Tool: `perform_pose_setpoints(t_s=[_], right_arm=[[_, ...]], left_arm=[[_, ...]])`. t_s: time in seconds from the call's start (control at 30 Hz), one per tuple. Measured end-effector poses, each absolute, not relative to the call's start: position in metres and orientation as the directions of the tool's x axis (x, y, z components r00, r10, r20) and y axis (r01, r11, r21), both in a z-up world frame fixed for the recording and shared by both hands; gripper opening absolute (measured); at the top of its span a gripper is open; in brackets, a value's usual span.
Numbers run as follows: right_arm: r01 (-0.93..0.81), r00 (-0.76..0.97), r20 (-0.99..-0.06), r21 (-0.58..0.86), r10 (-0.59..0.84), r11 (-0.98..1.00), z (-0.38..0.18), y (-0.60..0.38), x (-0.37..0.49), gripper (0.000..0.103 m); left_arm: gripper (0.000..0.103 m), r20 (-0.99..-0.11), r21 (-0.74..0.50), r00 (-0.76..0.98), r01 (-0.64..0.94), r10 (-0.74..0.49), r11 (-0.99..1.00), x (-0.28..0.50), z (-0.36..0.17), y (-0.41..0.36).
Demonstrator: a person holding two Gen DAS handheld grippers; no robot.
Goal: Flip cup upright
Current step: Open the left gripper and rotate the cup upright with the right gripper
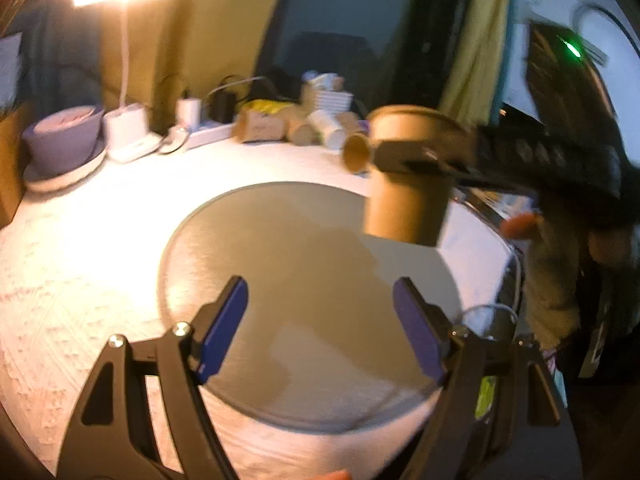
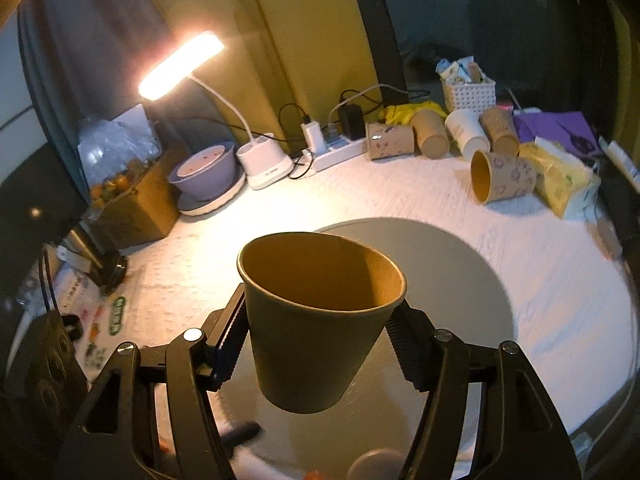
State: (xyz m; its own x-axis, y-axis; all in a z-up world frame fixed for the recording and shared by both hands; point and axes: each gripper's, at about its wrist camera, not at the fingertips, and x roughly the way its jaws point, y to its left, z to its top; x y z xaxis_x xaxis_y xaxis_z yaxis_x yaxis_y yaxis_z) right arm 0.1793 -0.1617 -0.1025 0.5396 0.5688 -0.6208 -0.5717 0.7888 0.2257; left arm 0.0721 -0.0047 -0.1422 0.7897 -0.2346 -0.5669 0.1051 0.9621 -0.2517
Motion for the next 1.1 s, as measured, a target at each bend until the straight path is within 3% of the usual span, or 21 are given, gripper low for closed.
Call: perform_pose_setpoints(t_s=[0.5,1.1], right_arm=[[-0.603,0.604,-0.62,0.055,0.501,0.796,-0.132,-0.133,0.21,0.068],[-0.643,0.64,-0.621,-0.111,0.452,0.758,-0.165,-0.108,0.21,0.068]], left_arm=[[0.076,-0.623,-0.291,0.771,-0.066,-0.136,0.955,0.13,-0.148,0.046],[0.076,-0.685,-0.298,0.719,-0.128,-0.118,0.946,0.152,-0.172,0.058]])
